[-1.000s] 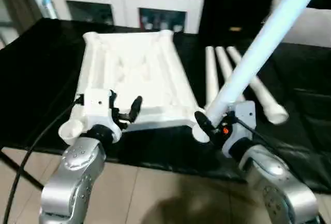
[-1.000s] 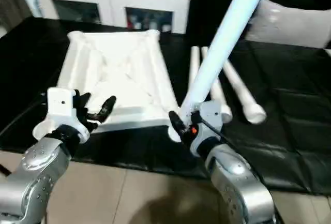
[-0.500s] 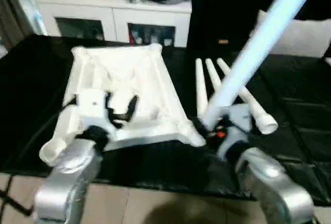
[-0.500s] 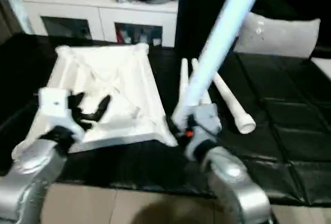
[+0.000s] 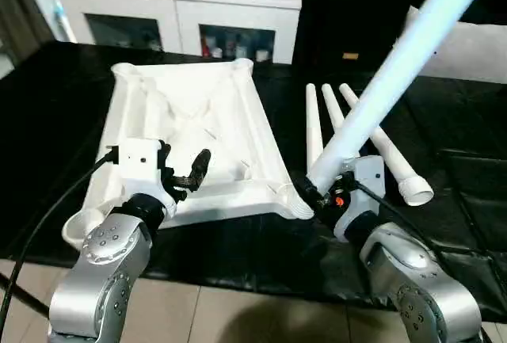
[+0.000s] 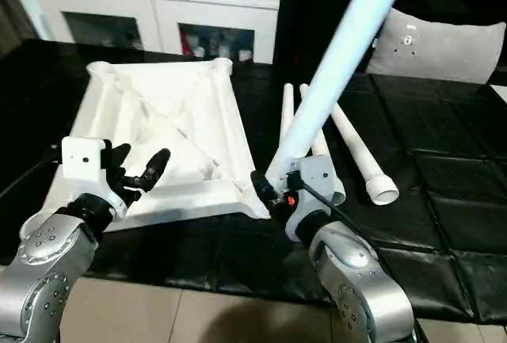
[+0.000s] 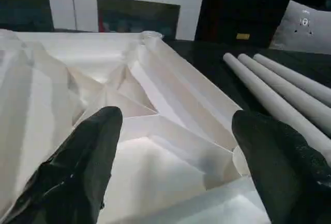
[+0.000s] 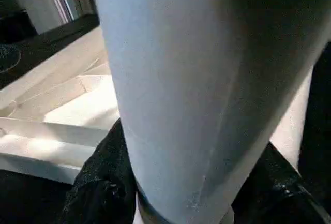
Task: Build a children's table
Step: Move to table
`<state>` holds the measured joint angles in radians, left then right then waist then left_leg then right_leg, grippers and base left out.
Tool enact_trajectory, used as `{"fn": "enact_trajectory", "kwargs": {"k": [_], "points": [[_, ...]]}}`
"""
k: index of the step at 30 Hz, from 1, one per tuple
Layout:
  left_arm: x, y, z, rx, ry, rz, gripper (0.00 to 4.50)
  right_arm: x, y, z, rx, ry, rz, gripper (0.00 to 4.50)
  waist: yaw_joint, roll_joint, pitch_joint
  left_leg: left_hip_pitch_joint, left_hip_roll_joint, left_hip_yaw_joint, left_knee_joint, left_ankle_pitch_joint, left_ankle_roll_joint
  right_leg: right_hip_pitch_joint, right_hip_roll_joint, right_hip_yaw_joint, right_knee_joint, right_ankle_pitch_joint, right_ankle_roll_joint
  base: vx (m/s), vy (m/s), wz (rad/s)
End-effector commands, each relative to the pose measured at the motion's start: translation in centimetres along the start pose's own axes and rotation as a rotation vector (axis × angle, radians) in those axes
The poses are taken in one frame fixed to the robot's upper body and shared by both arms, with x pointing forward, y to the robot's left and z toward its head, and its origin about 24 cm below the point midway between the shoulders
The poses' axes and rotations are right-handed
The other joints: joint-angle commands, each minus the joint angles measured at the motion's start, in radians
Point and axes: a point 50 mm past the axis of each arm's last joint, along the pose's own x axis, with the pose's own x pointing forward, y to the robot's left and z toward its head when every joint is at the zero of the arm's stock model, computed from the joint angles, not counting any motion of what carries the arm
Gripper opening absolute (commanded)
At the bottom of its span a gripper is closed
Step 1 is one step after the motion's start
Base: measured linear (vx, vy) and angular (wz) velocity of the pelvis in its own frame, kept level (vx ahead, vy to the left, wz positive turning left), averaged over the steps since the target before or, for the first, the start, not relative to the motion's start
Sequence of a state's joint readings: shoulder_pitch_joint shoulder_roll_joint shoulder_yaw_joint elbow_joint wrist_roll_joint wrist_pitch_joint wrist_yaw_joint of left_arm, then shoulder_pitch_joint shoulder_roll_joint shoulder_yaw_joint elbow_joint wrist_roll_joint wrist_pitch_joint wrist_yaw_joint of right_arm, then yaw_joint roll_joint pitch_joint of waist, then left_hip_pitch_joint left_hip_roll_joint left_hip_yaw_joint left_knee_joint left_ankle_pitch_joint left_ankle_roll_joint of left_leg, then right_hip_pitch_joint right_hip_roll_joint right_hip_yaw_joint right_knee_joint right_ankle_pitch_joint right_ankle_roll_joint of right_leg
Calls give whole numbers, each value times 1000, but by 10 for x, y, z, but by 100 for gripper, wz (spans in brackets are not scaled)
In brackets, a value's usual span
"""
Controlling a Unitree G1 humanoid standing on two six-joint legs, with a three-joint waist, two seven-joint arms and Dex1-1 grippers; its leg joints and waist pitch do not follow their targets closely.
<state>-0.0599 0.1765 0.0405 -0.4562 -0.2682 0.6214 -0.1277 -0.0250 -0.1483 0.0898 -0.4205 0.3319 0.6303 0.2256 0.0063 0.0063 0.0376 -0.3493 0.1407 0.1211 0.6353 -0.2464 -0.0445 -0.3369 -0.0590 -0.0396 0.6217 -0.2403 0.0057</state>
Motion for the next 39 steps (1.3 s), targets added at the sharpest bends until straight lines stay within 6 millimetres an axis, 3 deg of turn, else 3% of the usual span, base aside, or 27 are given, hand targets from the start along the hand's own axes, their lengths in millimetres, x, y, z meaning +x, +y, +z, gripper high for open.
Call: {"fn": "enact_trajectory", "kwargs": {"k": [1,4,8,12,14,17,18,20,21,22,23,24,25,26,27,28,29,30,31,32,33,34,35,36,37,38,39], "points": [[3,-2,2,18,0,-23,389,-2,-3,3,-1,-16,-13,190,-1,3,-20,6,69,-20,-106,-286,-51,16,-83,54,-90,-309,-150,-81,-35,0],[2,-4,2,19,-17,-34,389,-1,-2,3,-6,-18,-8,190,-3,1,-22,0,69,-23,-105,-285,-54,6,-83,56,-96,-371,-116,-47,-23,0],[-2,-10,-1,6,-3,-75,389,0,0,5,-12,-27,0,190,-2,1,-29,-9,69,-20,-105,-226,-48,9,-76,52,-82,-256,-131,0,0,0],[-5,-15,-7,-1,17,-111,389,-1,-1,5,-17,-29,-4,190,-7,2,-27,10,68,-19,-109,-380,-40,14,-69,46,-95,-420,-127,0,0,0],[-11,-17,-16,12,40,-125,389,-2,-3,5,-16,-30,-6,190,-11,3,-28,18,61,-11,-112,-415,-3,27,-57,37,-107,-462,-148,0,0,0],[-15,-17,-22,25,56,-120,389,-3,-3,4,-19,-26,-6,190,-11,2,-27,23,56,-2,-119,-386,37,50,-53,32,-123,-482,-167,61,8,1],[-16,-17,-22,25,55,-122,389,-3,-3,3,-23,-24,-5,190,-10,5,-28,36,57,3,-120,-372,43,51,-52,32,-126,-456,-181,84,9,3],[-15,-17,-20,26,49,-126,389,-3,-3,4,-41,-24,-6,190,-9,2,-34,33,56,5,-127,-305,65,73,-46,29,-121,-361,-205,98,12,3],[-15,-18,-20,25,45,-128,389,-3,-3,4,-42,-22,-5,190,-9,3,-36,36,55,6,-127,-282,74,76,-45,28,-120,-334,-212,93,18,2],[-15,-18,-19,25,43,-130,389,-3,-3,4,-41,-21,-4,190,-9,4,-43,34,51,8,-123,-212,95,89,-43,28,-116,-257,-228,105,37,19],[-15,-18,-19,26,42,-131,389,-2,-3,5,-63,-21,-3,190,17,7,-56,-71,-2,-6,-79,-41,248,176,-94,-3,-147,-210,-160,105,37,19],[-15,-18,-19,29,43,-132,389,-2,-2,5,-78,-23,-7,190,19,9,-56,-50,2,-14,-72,4,303,157,-109,-22,-154,-199,-143,119,43,51],[-15,-18,-19,32,42,-134,389,-2,-2,5,-73,-27,-9,190,10,17,-56,-58,-6,-32,-60,92,372,167,-88,-54,-157,-195,-128,135,45,62],[-15,-19,-19,36,41,-139,389,-2,-2,6,-63,-36,-12,190,-4,18,-58,-49,-16,-54,-56,182,416,171,-56,-85,-148,-164,-107,135,45,62],[-15,-20,-19,39,39,-144,389,-3,-3,6,-31,-47,-17,190,-3,29,-56,-23,-18,-71,-63,210,435,162,-35,-102,-139,-158,-97,205,27,53],[-15,-20,-19,40,37,-149,389,-3,-4,6,-20,-48,-23,190,-60,56,-80,206,107,-182,-81,258,469,-33,15,-89,10,-202,-74,213,-15,23],[-14,-20,-19,43,38,-157,389,-4,-5,5,-24,-43,-27,190,-49,52,-64,190,145,-216,-75,388,526,-85,-5,-52,89,-214,12,213,-15,23],[-14,-20,-19,43,38,-158,389,-4,-5,5,-24,-43,-27,190,-34,46,-63,182,143,-196,-63,411,514,-113,-13,-40,108,-176,42,141,-11,2],[-14,-21,-18,45,38,-161,389,-4,-5,5,-27,-42,-27,190,-41,34,-54,143,137,-160,-97,365,494,-117,-24,-24,131,-102,73,103,-15,2],[-14,-21,-18,44,37,-164,389,-5,-5,4,-31,-39,-28,190,-42,12,-44,113,96,-115,-116,238,459,-101,-28,-5,87,-7,44,103,-15,2],[-14,-21,-18,44,38,-164,389,-5,-5,3,-34,-35,-28,190,-38,-10,-43,103,53,-84,-108,135,414,-77,-38,18,20,40,8,98,-74,-1],[-14,-21,-18,47,37,-167,389,-6,-5,2,-39,-33,-30,190,-15,-87,-68,6,-71,-24,-3,-90,305,68,-86,135,-77,-91,25,101,-83,9],[-13,-21,-18,48,37,-173,389,-6,-5,2,-42,-33,-31,190,12,-52,-41,10,-72,-31,96,-144,197,65,-175,208,-145,-506,-57,101,-83,9],[-12,-22,-16,47,23,-182,389,-7,-4,1,-50,-28,-38,190,12,-57,-35,-24,-54,-48,122,-104,146,94,-182,197,-135,-587,-105,86,-40,3],[-11,-23,-15,43,11,-186,389,-8,-4,0,-56,-25,-43,190,18,-40,-31,-50,-34,-65,117,-28,79,89,-173,187,-119,-496,-175,80,0,-10],[-10,-23,-15,39,11,-190,389,-9,-3,-1,-52,-21,-51,190,15,-19,-29,-68,-4,-77,86,67,39,84,-164,150,-100,-245,-264,80,0,-10],[-9,-23,-15,37,12,-192,389,-10,-3,-1,-48,-20,-57,190,14,-18,-25,-57,4,-71,40,123,28,56,-122,110,-91,-158,-269,55,29,-6]]}}
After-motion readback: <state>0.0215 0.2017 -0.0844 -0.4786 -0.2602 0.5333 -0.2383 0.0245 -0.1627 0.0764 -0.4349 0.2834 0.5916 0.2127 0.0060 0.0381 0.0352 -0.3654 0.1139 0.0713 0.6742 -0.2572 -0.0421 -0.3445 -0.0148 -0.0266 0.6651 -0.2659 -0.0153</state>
